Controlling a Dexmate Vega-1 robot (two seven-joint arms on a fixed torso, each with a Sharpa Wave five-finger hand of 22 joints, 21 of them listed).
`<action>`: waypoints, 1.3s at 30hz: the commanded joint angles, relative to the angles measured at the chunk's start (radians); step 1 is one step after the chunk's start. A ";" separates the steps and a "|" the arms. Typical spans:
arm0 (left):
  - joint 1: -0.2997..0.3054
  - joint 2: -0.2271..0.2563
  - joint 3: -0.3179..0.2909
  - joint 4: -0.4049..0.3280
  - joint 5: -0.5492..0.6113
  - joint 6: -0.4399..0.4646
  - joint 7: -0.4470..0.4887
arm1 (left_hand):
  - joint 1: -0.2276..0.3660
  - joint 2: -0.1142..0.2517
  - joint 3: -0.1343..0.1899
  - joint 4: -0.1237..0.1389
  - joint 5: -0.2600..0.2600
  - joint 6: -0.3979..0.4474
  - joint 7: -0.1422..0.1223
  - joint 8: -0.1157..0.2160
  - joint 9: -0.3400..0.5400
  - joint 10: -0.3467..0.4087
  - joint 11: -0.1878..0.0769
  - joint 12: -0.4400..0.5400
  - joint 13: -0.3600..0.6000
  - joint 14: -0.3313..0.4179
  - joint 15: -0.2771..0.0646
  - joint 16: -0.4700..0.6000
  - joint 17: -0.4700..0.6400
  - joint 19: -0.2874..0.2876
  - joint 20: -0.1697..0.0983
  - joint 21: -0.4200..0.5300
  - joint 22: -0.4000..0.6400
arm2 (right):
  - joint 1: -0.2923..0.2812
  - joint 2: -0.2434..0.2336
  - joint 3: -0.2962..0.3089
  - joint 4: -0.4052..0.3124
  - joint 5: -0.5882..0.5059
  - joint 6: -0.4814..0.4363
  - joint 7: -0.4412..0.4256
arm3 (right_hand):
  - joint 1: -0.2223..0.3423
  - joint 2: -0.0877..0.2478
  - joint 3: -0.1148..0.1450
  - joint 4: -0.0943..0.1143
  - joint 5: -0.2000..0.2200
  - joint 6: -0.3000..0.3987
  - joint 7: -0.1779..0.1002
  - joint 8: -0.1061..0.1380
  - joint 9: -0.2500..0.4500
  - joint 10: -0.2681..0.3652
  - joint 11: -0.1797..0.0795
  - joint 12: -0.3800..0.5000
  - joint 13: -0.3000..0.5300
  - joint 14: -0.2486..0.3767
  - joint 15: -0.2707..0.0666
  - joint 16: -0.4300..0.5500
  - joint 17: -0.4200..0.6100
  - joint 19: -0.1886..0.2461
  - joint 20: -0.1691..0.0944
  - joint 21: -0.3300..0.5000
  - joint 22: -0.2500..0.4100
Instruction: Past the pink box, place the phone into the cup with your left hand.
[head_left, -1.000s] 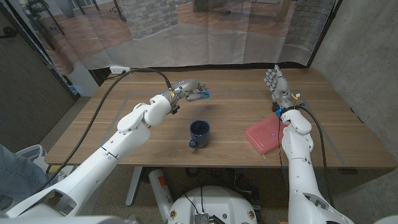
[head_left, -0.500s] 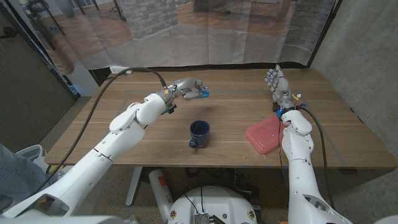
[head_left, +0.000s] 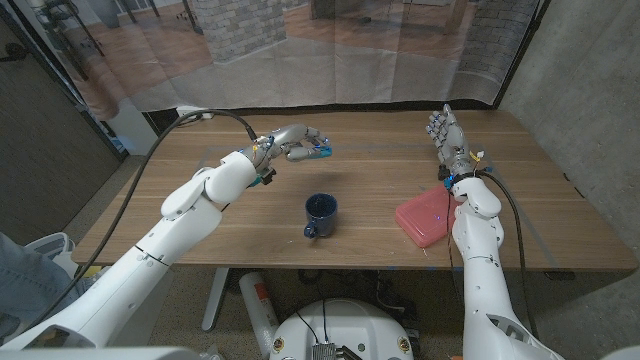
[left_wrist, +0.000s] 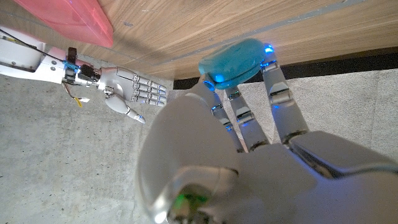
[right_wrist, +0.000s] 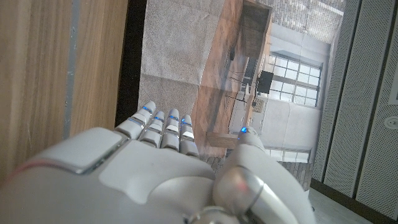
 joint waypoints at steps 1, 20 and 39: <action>0.036 0.014 -0.052 -0.019 -0.089 -0.032 -0.027 | -0.008 -0.001 0.007 -0.001 0.007 0.009 0.002 -0.003 0.003 0.010 0.003 -0.001 0.002 0.011 -0.019 -0.003 0.004 0.009 -0.013 0.000 0.004 | -0.008 0.004 -0.011 -0.018 -0.009 -0.010 -0.012 | 0.005 -0.004 0.003 -0.003 0.004 0.004 -0.003 0.005 0.005 0.007 0.003 0.004 0.005 0.008 -0.001 0.008 0.004 0.002 0.001 0.008 0.006; 0.060 0.015 -0.072 -0.053 -0.144 -0.022 -0.065 | -0.010 -0.001 0.011 -0.002 0.007 0.011 0.007 -0.004 0.005 0.014 0.004 -0.004 0.004 0.020 -0.015 -0.004 0.005 0.013 -0.014 0.000 0.004 | 0.018 -0.007 -0.004 0.006 -0.005 -0.012 -0.006 | 0.005 -0.004 0.002 -0.004 0.004 0.005 -0.002 0.005 0.005 0.007 0.004 0.004 0.005 0.008 0.000 0.008 0.004 0.001 0.001 0.008 0.006; 0.080 0.029 -0.099 -0.087 -0.224 0.026 -0.127 | -0.011 -0.001 0.015 -0.003 0.007 0.014 0.009 -0.004 0.006 0.016 0.008 -0.006 0.006 0.020 -0.013 -0.007 0.005 0.010 -0.013 -0.002 0.005 | 0.057 -0.013 0.002 0.059 -0.003 0.009 0.007 | 0.006 -0.003 0.003 -0.005 0.004 0.005 -0.002 0.005 0.005 0.007 0.003 0.004 0.005 0.008 0.000 0.007 0.004 0.000 0.000 0.007 0.006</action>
